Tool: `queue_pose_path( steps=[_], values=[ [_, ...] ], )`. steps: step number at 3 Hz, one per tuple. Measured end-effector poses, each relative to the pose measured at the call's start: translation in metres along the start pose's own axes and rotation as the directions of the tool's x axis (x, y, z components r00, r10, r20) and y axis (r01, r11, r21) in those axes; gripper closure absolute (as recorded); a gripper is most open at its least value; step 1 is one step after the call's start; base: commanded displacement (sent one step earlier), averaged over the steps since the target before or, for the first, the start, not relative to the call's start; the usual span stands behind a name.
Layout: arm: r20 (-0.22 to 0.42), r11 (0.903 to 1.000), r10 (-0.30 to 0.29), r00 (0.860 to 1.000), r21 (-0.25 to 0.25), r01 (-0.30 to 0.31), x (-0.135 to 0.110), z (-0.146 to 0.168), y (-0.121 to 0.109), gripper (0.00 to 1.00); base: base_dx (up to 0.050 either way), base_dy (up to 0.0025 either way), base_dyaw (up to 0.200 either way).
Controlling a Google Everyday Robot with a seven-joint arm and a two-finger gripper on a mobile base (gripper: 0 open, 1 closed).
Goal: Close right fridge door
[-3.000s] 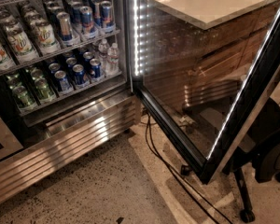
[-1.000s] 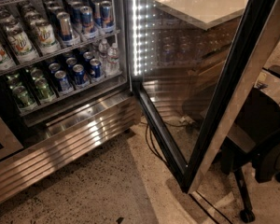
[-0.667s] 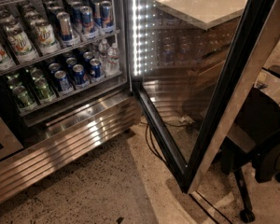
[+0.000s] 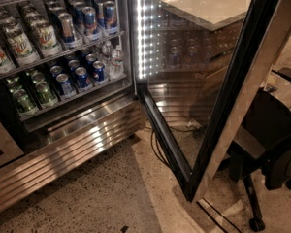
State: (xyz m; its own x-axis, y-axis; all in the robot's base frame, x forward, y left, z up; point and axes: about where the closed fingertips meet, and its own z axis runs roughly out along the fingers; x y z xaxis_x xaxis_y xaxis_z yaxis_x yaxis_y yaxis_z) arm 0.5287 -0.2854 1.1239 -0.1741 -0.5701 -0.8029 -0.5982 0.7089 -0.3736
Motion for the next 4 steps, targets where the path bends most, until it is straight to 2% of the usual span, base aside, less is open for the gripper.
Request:
queue_pose_path(
  steps=[1,3,4],
  values=[
    [0.021,0.9996,-0.015,1.0,-0.024,0.016,-0.0094,0.0207,0.0027,0.0,0.0,0.0,0.0],
    [0.033,0.9992,-0.02,0.999,-0.033,0.021,-0.0118,0.0243,0.0037,0.0,0.0,0.0,0.0],
    [0.04,0.9992,-0.021,0.999,-0.034,0.022,-0.0098,0.0212,0.0028,0.06,0.0,0.0,0.0]
  ],
)
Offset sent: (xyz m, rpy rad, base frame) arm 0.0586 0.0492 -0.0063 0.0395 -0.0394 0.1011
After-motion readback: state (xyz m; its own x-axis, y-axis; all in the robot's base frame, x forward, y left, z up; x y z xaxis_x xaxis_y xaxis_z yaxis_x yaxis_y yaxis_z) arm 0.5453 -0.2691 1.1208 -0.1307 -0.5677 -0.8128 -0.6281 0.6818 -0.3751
